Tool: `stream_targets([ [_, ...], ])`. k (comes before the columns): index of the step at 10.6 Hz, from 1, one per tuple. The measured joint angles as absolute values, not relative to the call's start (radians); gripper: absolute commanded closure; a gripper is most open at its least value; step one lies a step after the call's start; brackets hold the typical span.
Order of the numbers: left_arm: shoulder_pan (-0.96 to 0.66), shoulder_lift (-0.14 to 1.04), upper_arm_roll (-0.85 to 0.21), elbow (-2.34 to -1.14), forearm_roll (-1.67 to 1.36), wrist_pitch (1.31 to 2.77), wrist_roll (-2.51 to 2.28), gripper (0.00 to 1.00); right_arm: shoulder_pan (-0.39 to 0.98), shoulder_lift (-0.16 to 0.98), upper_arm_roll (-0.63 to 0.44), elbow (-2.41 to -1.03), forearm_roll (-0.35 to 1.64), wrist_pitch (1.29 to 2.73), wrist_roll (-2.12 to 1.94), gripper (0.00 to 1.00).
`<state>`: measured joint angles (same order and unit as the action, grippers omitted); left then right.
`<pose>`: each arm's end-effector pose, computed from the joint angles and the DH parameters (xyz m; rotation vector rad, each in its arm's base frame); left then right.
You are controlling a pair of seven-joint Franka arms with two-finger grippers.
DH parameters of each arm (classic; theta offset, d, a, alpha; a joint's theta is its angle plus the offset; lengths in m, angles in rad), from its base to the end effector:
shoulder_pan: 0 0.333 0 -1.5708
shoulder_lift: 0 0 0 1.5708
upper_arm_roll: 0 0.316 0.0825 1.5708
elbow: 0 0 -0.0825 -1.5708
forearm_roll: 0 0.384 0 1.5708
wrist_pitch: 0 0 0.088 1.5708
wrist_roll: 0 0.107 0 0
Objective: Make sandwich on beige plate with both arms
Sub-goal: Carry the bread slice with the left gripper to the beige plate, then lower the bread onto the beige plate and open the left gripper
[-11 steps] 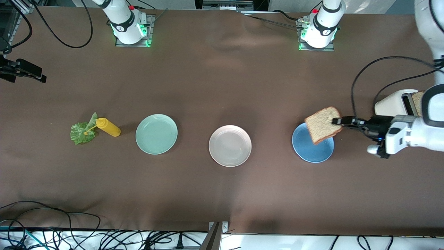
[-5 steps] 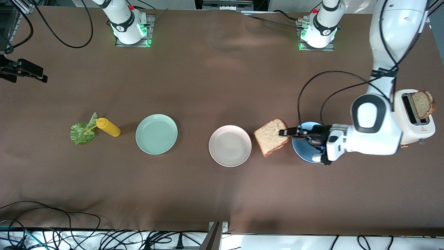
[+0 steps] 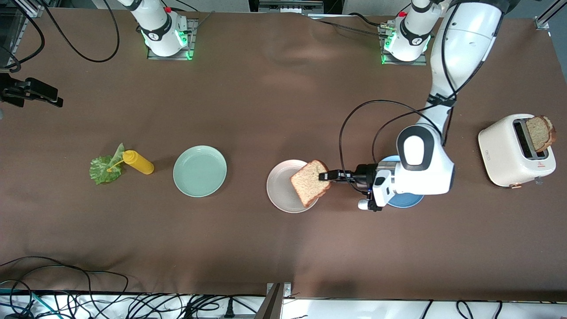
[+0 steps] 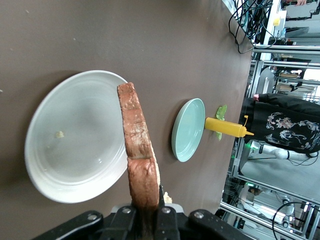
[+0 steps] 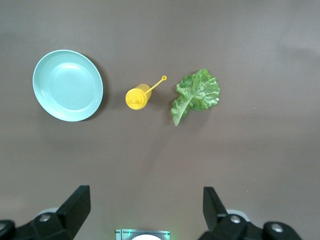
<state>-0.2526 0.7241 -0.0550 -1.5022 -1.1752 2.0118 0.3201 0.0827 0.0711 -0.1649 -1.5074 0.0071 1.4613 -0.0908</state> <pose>0.6641 -0.2611 0.2545 2.1071 0.0638 -0.2128 0.5624 -0.0421 0.6058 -3.1308 -0.0136 0.1821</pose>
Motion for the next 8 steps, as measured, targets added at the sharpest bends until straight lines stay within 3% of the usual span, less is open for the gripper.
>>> stream_targets([
  [8, -0.327, 0.806, -0.055, -1.479, -1.255, 2.125, 0.32, 1.0, 0.09, 0.1, -0.164, -1.509, 0.007, 1.461, -0.091, 0.0],
])
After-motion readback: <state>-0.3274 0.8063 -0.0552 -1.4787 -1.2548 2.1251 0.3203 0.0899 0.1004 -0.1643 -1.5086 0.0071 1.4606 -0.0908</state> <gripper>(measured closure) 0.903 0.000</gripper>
